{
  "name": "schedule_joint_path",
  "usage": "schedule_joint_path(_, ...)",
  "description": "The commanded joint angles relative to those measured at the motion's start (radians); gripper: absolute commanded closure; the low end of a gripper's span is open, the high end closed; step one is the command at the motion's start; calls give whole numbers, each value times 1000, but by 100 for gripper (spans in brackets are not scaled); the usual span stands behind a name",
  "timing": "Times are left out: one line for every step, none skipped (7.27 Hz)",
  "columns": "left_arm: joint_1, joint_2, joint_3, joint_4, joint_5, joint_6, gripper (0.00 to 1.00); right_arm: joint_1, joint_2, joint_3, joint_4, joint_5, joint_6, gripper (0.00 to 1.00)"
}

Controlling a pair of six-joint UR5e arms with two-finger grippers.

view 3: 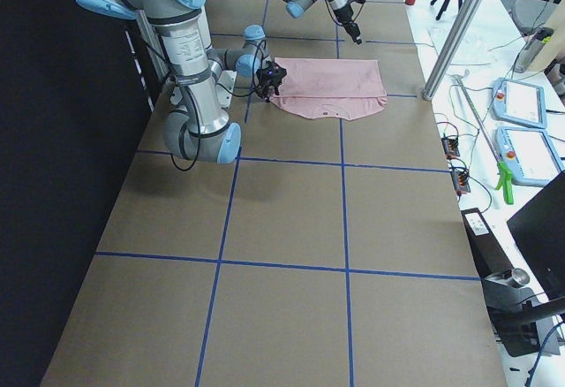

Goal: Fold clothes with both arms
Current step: 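Move the right gripper to the shirt's near edge beside the collar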

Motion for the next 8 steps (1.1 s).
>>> schedule_joint_path(0, 2, 0, 1, 1, -1, 45, -4, 12, 1, 3, -1, -2, 100)
schedule_joint_path(0, 2, 0, 1, 1, -1, 45, -3, 12, 2, 0, -1, -3, 100)
schedule_joint_path(0, 17, -3, 0, 1, -1, 45, 2, 13, 2, -2, -1, -6, 100)
schedule_joint_path(0, 19, -3, 0, 1, -1, 45, 1, 12, 1, -5, -2, -5, 100)
schedule_joint_path(0, 19, -3, 0, 1, -1, 45, 2, 12, 4, -9, -2, -5, 100)
schedule_joint_path(0, 17, -3, 0, 1, -1, 45, 5, 13, 7, -11, -2, -5, 100)
schedule_joint_path(2, 17, -5, 0, 1, -1, 45, 10, 12, 23, -12, -1, -5, 100)
schedule_joint_path(2, 17, -8, 1, 1, -1, 45, 10, 1, 39, -12, -1, -5, 100)
